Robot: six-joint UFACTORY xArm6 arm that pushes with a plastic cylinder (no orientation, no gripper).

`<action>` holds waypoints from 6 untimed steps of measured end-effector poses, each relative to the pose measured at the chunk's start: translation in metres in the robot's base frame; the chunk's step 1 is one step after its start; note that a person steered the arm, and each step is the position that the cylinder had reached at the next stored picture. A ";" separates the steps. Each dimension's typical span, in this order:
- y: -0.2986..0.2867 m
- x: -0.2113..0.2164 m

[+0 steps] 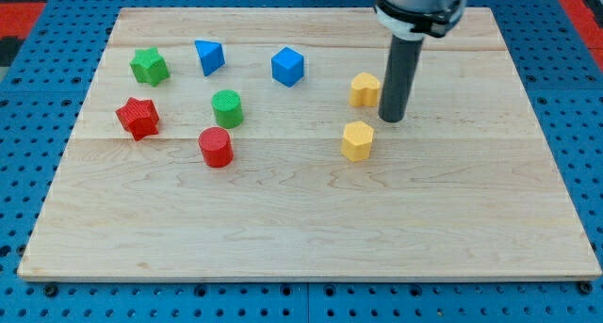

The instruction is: Slightly touch the yellow hexagon with the arm

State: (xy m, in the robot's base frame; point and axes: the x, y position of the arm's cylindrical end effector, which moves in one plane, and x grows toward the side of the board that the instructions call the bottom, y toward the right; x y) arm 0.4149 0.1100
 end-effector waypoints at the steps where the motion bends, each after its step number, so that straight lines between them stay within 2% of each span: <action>1: 0.011 0.039; 2: 0.019 0.053; 3: -0.032 0.044; 4: -0.015 0.045; 5: 0.034 0.075; 6: 0.034 0.075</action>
